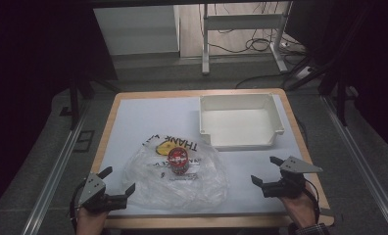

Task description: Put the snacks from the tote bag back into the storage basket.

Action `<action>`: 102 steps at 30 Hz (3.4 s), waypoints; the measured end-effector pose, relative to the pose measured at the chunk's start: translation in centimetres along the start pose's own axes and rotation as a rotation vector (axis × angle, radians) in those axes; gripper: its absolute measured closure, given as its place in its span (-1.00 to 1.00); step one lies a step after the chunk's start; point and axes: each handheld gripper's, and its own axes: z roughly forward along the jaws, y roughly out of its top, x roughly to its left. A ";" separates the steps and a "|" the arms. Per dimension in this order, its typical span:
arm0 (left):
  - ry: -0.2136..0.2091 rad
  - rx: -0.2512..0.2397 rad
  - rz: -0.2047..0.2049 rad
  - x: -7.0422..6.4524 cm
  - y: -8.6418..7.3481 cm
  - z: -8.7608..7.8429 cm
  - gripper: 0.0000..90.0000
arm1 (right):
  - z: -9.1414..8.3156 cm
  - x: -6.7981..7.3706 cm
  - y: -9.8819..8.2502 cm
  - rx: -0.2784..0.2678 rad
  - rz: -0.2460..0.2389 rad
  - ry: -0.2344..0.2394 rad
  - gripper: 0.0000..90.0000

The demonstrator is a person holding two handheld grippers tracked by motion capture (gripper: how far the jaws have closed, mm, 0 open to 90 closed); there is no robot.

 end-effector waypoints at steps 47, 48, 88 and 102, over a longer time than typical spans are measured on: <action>-0.007 -0.001 0.008 -0.1 0.0 0.2 -1.00 | 1.4 1.3 0.2 0.050 -0.114 0.089 -0.98; -0.007 -0.001 0.008 -0.1 0.0 0.2 -1.00 | 1.5 1.3 0.3 0.050 -0.111 0.094 -0.98; -0.004 0.007 0.015 -0.2 0.0 0.3 -1.00 | 3.3 2.6 1.8 0.111 -0.140 0.182 -0.98; -0.011 -0.009 0.007 -0.2 0.0 0.3 -1.00 | 3.8 2.7 2.9 0.130 -0.147 0.181 -0.98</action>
